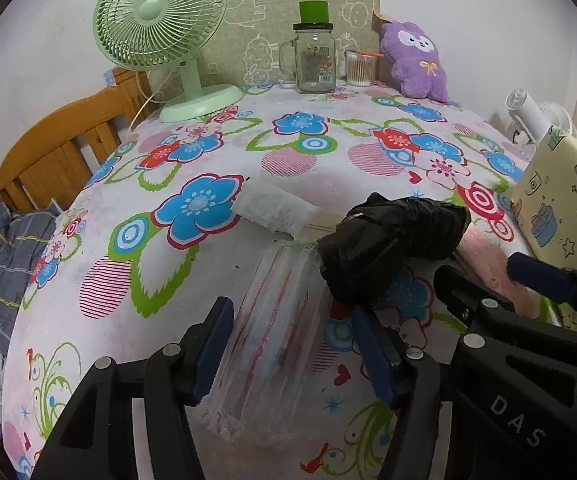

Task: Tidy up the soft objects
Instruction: 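Grasp the pink paper packet with the right tool while the left tool grasps the clear bag, then carry the pink packet with the right tool while the left tool carries the clear bag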

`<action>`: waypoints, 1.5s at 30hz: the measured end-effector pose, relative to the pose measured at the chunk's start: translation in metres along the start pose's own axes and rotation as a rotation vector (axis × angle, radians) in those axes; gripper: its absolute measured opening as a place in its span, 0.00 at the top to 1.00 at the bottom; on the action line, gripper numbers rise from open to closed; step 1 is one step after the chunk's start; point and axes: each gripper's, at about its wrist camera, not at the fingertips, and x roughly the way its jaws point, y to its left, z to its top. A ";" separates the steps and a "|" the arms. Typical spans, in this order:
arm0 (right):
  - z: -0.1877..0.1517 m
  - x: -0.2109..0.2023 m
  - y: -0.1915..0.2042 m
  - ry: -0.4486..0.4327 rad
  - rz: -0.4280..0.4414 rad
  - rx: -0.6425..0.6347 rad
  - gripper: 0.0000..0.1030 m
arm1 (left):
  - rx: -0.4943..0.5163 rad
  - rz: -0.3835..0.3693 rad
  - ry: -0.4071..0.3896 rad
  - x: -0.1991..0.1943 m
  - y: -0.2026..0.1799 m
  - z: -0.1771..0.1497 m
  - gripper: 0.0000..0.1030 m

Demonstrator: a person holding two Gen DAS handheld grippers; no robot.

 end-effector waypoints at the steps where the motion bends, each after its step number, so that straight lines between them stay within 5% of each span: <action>1: 0.000 0.000 0.000 -0.002 -0.002 -0.001 0.34 | 0.003 0.000 0.000 0.000 -0.001 0.000 0.39; 22: 0.003 0.010 -0.006 -0.013 -0.068 0.018 0.34 | 0.001 -0.004 0.003 0.001 -0.004 0.002 0.44; 27: 0.004 0.014 -0.007 0.015 -0.061 0.031 0.35 | 0.013 -0.015 -0.004 -0.001 -0.006 0.001 0.54; 30: 0.002 0.012 -0.003 0.019 -0.060 0.024 0.54 | 0.028 -0.012 -0.011 -0.003 -0.010 -0.001 0.60; 45: -0.011 -0.006 0.005 0.045 0.030 0.005 0.58 | 0.018 -0.035 -0.008 -0.024 -0.012 -0.014 0.76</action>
